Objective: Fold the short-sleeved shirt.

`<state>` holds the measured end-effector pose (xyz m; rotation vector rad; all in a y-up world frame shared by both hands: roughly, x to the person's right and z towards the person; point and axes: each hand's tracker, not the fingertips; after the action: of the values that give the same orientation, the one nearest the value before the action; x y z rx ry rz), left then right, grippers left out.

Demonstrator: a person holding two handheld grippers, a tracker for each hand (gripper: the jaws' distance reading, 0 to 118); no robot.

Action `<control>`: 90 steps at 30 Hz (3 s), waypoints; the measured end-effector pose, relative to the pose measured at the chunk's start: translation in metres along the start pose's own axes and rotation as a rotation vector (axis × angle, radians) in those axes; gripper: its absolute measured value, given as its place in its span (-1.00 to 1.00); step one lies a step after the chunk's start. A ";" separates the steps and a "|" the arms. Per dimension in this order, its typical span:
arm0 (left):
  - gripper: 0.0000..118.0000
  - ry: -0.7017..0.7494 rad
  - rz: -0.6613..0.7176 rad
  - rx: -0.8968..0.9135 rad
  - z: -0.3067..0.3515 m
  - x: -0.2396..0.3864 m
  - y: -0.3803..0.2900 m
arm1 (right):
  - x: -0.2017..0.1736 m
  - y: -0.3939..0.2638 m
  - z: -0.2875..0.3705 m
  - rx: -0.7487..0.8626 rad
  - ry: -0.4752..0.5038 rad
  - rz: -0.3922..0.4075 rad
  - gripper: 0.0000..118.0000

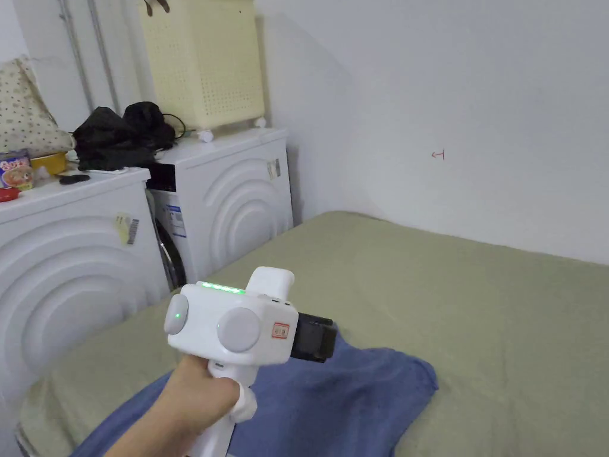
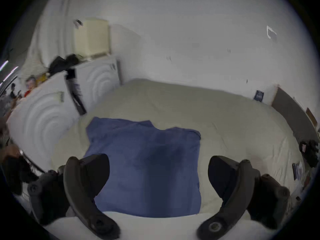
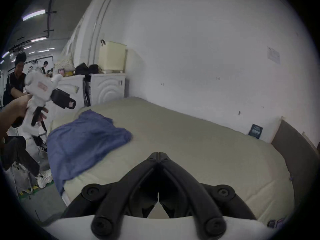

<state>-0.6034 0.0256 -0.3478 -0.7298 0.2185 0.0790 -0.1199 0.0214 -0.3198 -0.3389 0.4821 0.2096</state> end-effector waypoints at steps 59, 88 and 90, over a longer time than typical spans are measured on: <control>0.64 -0.664 -0.194 -0.080 0.010 0.438 -0.005 | 0.167 -0.085 0.155 -0.062 -0.366 -0.350 -0.99; 0.96 -0.188 0.072 0.050 -0.001 0.181 -0.046 | 0.150 -0.069 0.122 -0.039 -0.376 -0.339 -0.99; 0.97 -0.263 0.125 0.009 -0.043 0.175 -0.029 | 0.158 -0.071 0.116 -0.049 -0.372 -0.352 -0.99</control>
<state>-0.4362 -0.0256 -0.3999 -0.6886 0.0128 0.2912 0.0854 0.0165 -0.2810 -0.4167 0.0461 -0.0597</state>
